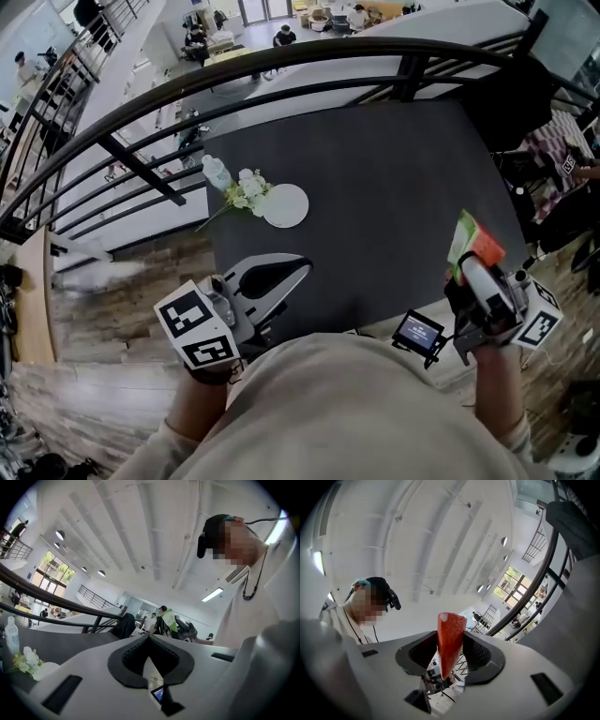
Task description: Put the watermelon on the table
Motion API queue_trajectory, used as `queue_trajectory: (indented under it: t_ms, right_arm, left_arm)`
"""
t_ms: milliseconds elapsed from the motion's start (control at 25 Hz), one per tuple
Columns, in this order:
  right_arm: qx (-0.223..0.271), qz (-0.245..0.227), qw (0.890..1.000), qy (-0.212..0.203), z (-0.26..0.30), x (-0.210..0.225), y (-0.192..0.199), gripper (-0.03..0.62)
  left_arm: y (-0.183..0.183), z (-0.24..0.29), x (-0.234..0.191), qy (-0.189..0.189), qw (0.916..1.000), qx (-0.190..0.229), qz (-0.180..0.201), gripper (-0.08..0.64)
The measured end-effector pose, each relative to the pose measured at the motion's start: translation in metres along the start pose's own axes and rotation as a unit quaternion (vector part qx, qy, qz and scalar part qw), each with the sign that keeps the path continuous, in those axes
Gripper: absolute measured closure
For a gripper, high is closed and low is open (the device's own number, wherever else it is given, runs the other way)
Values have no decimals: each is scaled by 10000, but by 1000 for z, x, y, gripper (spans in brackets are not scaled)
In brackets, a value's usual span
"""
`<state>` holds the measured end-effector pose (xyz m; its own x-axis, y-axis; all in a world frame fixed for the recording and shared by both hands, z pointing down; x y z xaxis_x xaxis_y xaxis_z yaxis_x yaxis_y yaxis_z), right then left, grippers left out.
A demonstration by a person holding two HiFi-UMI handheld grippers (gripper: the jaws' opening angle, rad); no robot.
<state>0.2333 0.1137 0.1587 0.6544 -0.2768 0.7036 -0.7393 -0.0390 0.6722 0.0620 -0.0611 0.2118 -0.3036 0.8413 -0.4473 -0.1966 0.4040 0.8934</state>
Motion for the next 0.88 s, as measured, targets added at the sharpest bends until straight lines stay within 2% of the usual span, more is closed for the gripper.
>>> queue_trajectory:
  t_ms: [120,200,320,440,560,760,880]
  right_arm:
    - [-34,-68,9999,83,17,-6,9,410]
    - [-85,-90,9998,124,29,-8,14,410]
    - [-220,-83,9996,164,51,-6,23,410]
    - [-411,44,9989,243,64,-4,28,410]
    - [-574,28,9982,151,80,2,22,410]
    - [-869,80,9962,-34,101,26,19,410]
    - [-944,52,9954,-175,109,35,13,410]
  left_arm:
    - [9,-11,-4,221,9996,-186,-17,557]
    - [10,-20,-8,302,9995,-131,4,557]
    - [3,-34,-26,161,9995,193,-176,557]
    - [3,-44,-27,135,9987,299,-399,557]
    - [0,-46,-31,129,9987,339,-369,557]
    - [-11,-46,-46,-191,9977,565,-328,557]
    - [-13,-41,-48,-288,9978,526,-272,557]
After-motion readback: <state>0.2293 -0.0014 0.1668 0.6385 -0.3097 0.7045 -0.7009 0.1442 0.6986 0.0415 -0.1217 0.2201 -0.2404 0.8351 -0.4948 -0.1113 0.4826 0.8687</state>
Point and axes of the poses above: the fingertips, and each gripper's own axes: z forward along the fingers, x to its right, y out of its underside, the point moved 3 cm from there along -z, backward along the fingers, and after that the axes turned 1 degree about -x, right-handed, at the moved point
